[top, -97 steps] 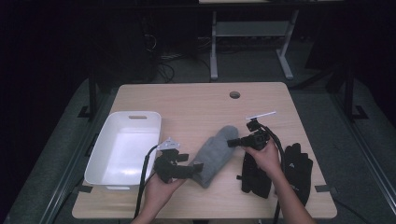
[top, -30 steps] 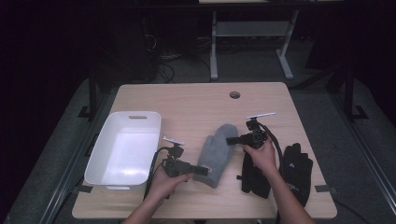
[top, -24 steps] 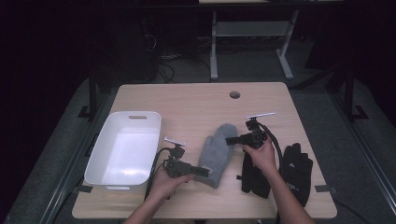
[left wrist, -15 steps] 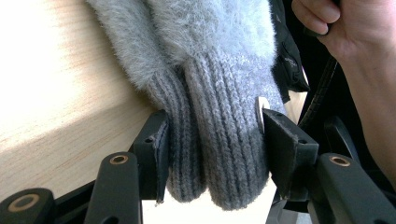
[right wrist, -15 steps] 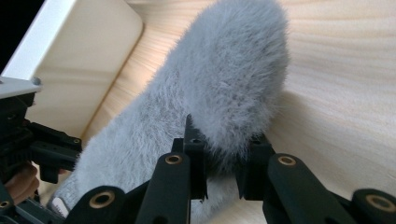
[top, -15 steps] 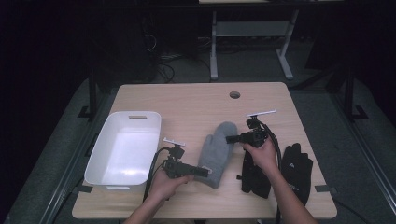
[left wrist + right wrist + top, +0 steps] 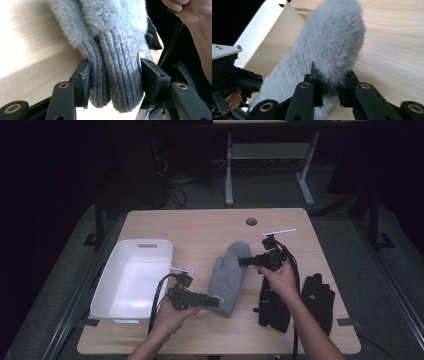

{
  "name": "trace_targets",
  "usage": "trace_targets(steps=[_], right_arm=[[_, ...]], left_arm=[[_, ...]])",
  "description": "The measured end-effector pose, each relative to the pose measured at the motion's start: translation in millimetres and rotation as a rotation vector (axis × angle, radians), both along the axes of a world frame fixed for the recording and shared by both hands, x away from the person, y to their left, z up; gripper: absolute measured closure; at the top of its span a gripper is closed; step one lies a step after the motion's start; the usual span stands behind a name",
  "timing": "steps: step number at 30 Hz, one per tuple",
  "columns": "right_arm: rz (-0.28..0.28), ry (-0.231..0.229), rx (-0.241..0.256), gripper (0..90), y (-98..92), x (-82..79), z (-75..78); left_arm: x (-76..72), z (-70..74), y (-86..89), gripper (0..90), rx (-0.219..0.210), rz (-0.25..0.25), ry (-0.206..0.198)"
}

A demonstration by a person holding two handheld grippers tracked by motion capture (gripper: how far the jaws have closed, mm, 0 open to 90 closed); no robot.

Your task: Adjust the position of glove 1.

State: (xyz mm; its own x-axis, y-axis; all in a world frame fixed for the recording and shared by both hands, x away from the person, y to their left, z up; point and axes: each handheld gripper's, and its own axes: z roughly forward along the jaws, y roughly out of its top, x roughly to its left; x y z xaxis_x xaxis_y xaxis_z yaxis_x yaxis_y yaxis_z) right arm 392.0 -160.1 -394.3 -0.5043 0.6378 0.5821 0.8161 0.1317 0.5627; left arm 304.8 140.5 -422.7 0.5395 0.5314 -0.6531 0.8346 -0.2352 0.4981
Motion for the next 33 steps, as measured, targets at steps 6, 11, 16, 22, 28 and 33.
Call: trace_targets(steps=[6,11,16,22,28,33], right_arm=[[0.006,-0.018,0.019,76.4,2.8,-1.2,16.3],[0.015,-0.031,0.039,76.4,6.3,-1.3,29.5],[0.020,-0.036,0.066,76.4,12.1,-0.5,39.9],[0.036,-0.036,0.080,76.4,22.7,3.3,48.6],[0.044,-0.044,0.098,76.4,30.2,5.5,57.2],[0.057,-0.037,0.106,76.3,34.1,9.7,62.6]], left_arm=[[-3.0,12.9,4.8,46.3,-0.013,0.005,-0.030],[-5.5,25.1,9.4,46.4,-0.013,0.004,-0.058],[-6.5,34.0,16.8,46.4,-0.014,0.010,-0.072],[-7.1,41.4,26.8,46.4,-0.011,0.021,-0.088],[-8.6,48.1,31.5,46.4,-0.016,0.027,-0.101],[-8.3,50.9,36.4,46.4,-0.028,0.037,-0.106]])
